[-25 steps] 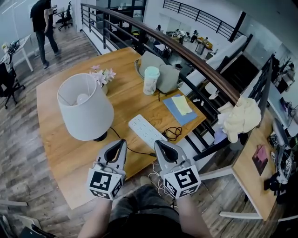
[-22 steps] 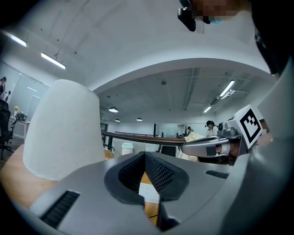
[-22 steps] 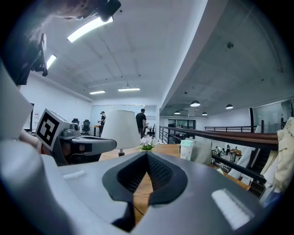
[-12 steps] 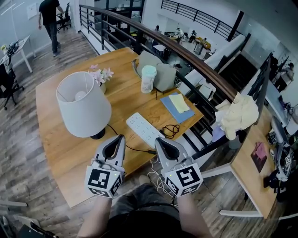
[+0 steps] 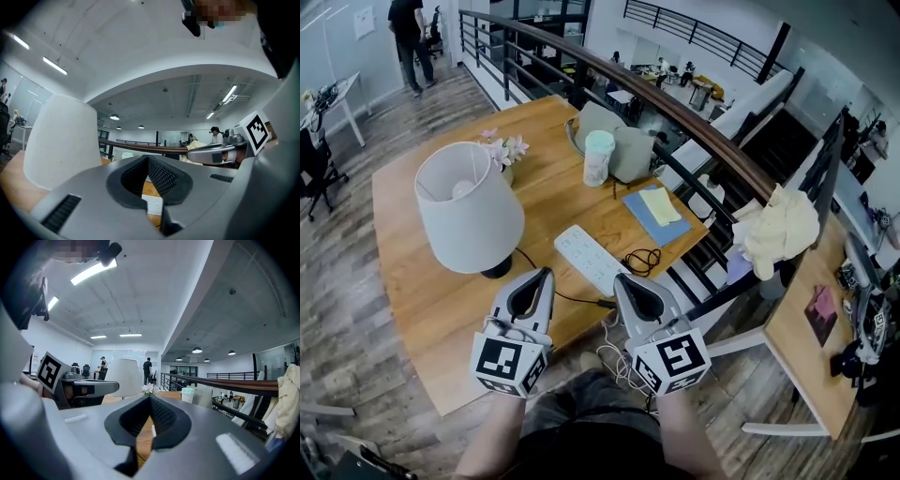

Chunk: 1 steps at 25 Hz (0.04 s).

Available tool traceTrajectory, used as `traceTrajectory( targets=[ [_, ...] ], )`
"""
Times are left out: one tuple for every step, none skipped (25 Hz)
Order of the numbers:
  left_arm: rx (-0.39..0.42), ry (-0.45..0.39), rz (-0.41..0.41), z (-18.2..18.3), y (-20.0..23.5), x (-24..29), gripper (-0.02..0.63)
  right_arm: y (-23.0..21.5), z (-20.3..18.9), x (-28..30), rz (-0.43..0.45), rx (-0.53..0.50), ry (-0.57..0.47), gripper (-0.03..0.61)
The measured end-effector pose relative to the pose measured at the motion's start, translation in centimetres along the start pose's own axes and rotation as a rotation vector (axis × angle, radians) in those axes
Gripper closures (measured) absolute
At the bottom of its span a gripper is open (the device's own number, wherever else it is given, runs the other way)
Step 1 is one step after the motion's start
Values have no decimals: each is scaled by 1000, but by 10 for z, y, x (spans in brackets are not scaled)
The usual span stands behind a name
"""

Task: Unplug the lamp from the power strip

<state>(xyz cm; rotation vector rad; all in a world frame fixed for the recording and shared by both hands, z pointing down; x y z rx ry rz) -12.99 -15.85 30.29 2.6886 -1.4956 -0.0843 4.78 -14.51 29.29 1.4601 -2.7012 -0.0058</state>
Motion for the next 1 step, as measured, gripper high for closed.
traceTrajectory(
  targets=[
    [1, -2, 2, 0, 1, -1, 618, 1, 0, 0, 2, -2, -2, 572]
  ],
)
Point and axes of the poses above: the fingertips, and each gripper's own axes: x forward along the fingers, y to its left, z out of its top, the point moved 6 cm from there along -x, backward along the fingers, and after that the axes turned 1 degree about z, right-handed, at the moved point
